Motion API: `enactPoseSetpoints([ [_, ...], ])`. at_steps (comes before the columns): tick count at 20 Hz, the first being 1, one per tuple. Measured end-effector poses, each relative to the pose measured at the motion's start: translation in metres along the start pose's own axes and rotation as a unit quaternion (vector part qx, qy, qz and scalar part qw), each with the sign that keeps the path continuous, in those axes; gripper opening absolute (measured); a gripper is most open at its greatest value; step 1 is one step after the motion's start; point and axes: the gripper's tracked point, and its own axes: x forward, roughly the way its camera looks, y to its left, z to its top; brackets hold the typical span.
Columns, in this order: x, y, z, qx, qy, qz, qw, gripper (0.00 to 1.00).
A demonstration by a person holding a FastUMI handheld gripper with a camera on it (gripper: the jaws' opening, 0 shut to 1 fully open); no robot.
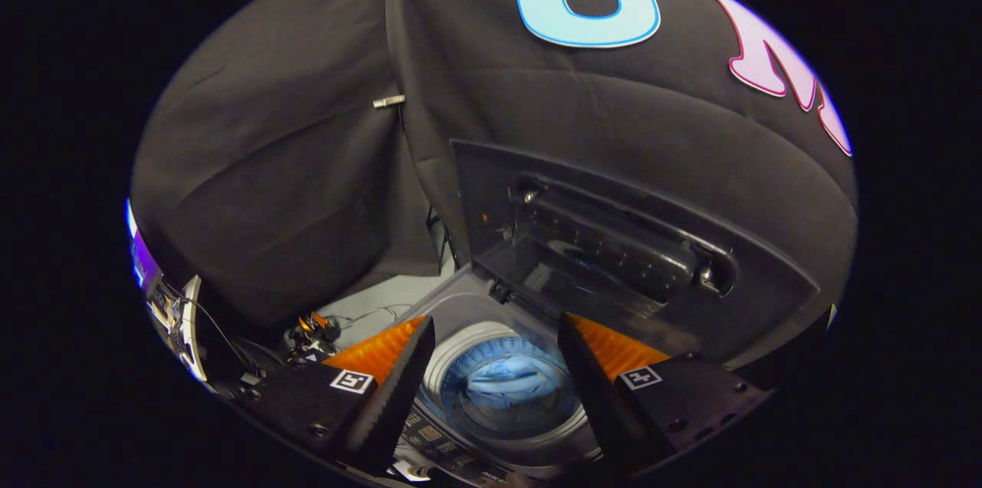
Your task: Put the clothes into the washing machine and then close the washing machine lid.
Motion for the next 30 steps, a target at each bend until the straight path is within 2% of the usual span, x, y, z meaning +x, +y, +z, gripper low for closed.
enactPoseSetpoints([
  [6, -0.028, 0.014, 0.058, -0.038, -0.135, 0.021, 0.990, 0.99],
  [10, -0.051, -0.004, 0.097, -0.058, -0.218, -0.033, 0.974, 0.99],
  [15, -0.064, -0.058, 0.119, 0.005, -0.269, -0.110, 0.957, 0.99],
  [19, -0.059, -0.115, 0.115, 0.065, -0.254, -0.187, 0.947, 1.00],
  [22, -0.048, -0.144, 0.104, 0.090, -0.223, -0.220, 0.945, 0.99],
  [30, -0.031, -0.162, 0.086, 0.113, -0.172, -0.253, 0.945, 0.99],
])
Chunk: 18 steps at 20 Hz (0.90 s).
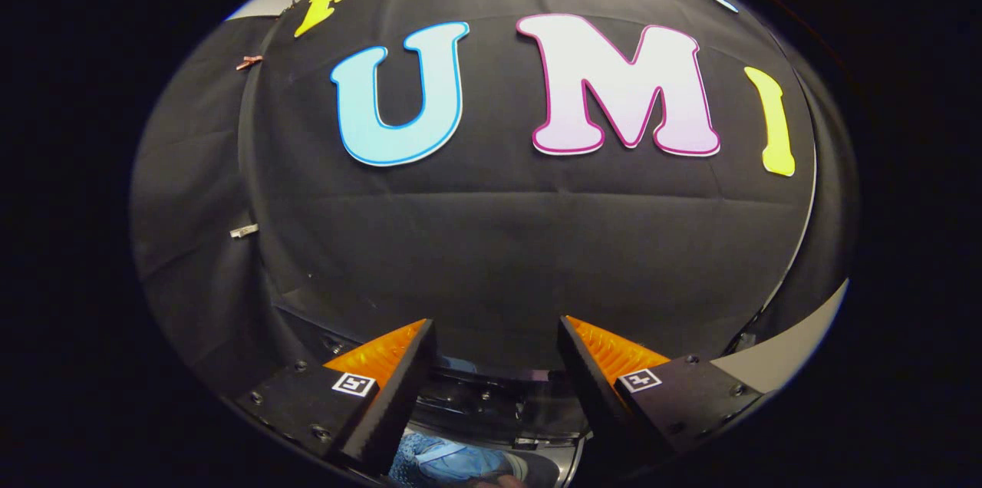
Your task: Put the clothes into the washing machine and then close the washing machine lid.
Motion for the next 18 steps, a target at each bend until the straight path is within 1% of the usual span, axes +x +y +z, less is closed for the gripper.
enactPoseSetpoints([
  [7, 0.006, -0.005, -0.008, 0.024, 0.018, -0.007, 1.000, 1.00],
  [12, 0.003, -0.004, -0.010, 0.015, 0.022, -0.005, 1.000, 1.00],
  [18, -0.032, 0.003, -0.021, 0.015, 0.034, 0.006, 0.999, 1.00],
])
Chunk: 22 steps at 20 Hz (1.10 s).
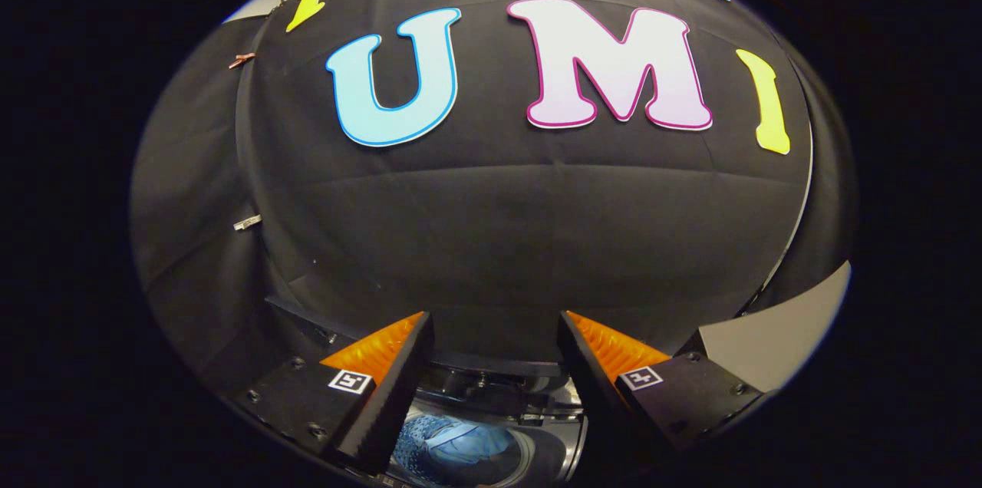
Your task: Put the clothes into the washing machine and then close the washing machine lid.
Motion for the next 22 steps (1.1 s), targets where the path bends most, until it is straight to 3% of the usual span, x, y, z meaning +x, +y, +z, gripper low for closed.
enactPoseSetpoints([
  [11, -0.040, 0.014, -0.036, -0.001, 0.018, 0.033, 0.999, 1.00],
  [16, -0.044, 0.022, -0.061, -0.007, 0.062, 0.046, 0.997, 1.00],
  [19, -0.035, 0.011, -0.101, -0.048, 0.140, 0.023, 0.989, 1.00],
  [22, -0.031, 0.017, -0.116, -0.030, 0.168, 0.036, 0.985, 0.99],
])
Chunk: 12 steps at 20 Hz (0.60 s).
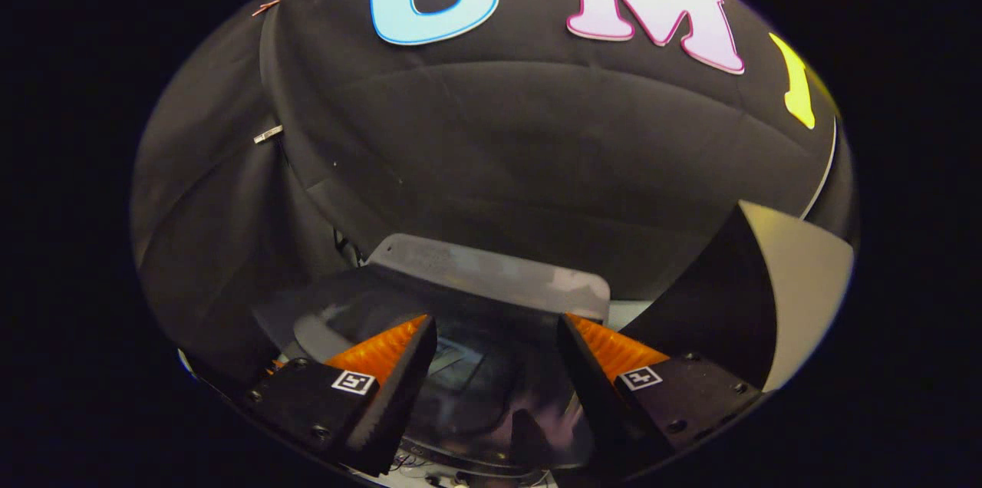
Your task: Put the clothes into the washing machine and then close the washing machine lid.
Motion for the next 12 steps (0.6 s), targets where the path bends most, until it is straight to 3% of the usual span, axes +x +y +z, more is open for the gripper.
enactPoseSetpoints([
  [12, -0.016, 0.009, 0.019, -0.018, -0.049, 0.028, 0.998, 0.99],
])
